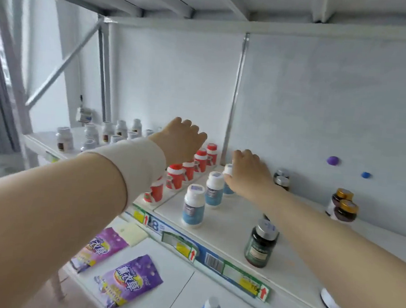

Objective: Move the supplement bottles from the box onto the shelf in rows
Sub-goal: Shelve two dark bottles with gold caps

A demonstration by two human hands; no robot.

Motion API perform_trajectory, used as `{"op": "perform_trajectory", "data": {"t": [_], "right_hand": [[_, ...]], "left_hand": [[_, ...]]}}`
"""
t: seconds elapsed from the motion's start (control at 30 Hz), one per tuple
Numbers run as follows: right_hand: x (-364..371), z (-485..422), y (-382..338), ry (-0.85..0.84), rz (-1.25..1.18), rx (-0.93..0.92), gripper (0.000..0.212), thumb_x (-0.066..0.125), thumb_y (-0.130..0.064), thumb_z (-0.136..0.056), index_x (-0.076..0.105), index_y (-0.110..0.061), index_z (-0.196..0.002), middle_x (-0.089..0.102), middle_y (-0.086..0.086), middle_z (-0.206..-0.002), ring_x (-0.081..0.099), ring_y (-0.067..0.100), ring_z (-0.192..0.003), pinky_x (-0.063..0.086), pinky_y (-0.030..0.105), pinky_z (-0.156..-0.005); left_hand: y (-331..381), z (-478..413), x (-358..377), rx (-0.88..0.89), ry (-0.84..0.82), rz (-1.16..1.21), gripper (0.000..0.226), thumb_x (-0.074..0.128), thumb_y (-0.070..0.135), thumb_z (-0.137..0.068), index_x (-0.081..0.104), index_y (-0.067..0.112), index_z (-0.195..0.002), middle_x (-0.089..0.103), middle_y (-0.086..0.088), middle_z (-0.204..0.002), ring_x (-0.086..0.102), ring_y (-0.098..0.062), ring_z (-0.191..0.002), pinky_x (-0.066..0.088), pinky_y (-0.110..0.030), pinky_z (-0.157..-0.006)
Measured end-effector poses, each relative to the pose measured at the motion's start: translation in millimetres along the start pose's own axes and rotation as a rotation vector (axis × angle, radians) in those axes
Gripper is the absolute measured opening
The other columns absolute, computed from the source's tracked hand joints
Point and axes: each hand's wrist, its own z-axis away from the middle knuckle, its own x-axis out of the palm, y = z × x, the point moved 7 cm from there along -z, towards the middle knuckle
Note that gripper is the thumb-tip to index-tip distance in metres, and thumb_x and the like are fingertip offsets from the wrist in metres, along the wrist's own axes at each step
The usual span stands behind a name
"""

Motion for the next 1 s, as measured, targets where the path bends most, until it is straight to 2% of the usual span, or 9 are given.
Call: {"op": "perform_trajectory", "data": {"t": [0.33, 0.53, 0.6, 0.73, 1.0], "right_hand": [[44, -81, -342, 0.007, -0.009, -0.394, 0.05, 0.043, -0.026, -0.094, 0.03, -0.007, -0.138, 0.037, 0.016, -0.14, 0.039, 0.034, -0.126, 0.036, 0.042, -0.099], [100, -107, -532, -0.091, -0.002, -0.574, 0.051, 0.044, -0.029, -0.094, 0.03, -0.009, -0.139, 0.036, 0.017, -0.14, 0.037, 0.034, -0.128, 0.033, 0.043, -0.103], [123, -113, -583, -0.122, 0.02, -0.634, 0.049, 0.044, -0.027, -0.094, 0.03, -0.009, -0.138, 0.036, 0.016, -0.14, 0.037, 0.034, -0.127, 0.033, 0.043, -0.102], [181, -135, -668, -0.184, 0.045, -0.724, 0.049, 0.045, -0.026, -0.093, 0.031, -0.01, -0.138, 0.035, 0.016, -0.14, 0.035, 0.033, -0.129, 0.032, 0.042, -0.104], [317, -215, -805, -0.29, 0.042, -0.894, 0.049, 0.043, -0.031, -0.095, 0.032, -0.008, -0.137, 0.038, 0.014, -0.139, 0.035, 0.03, -0.129, 0.032, 0.04, -0.106]], "left_hand": [[-254, 178, 143, -0.295, -0.232, -0.108, 0.044, 0.045, 0.024, -0.096, 0.037, 0.01, -0.136, 0.049, -0.011, -0.134, 0.047, -0.028, -0.124, 0.036, -0.037, -0.1], [-371, 290, 264, -0.4, -0.414, -0.048, 0.042, 0.045, 0.032, -0.096, 0.041, 0.012, -0.133, 0.053, -0.007, -0.126, 0.051, -0.025, -0.116, 0.04, -0.035, -0.097], [-399, 318, 303, -0.449, -0.446, -0.009, 0.042, 0.046, 0.035, -0.096, 0.043, 0.013, -0.131, 0.055, -0.006, -0.125, 0.053, -0.024, -0.114, 0.042, -0.035, -0.097], [-442, 355, 385, -0.504, -0.532, 0.036, 0.039, 0.046, 0.025, -0.097, 0.042, 0.011, -0.133, 0.052, -0.009, -0.13, 0.05, -0.026, -0.12, 0.038, -0.036, -0.099], [-528, 385, 561, -0.595, -0.703, 0.129, 0.044, 0.048, 0.031, -0.096, 0.04, 0.01, -0.134, 0.049, -0.01, -0.134, 0.046, -0.027, -0.124, 0.035, -0.037, -0.102]]}}
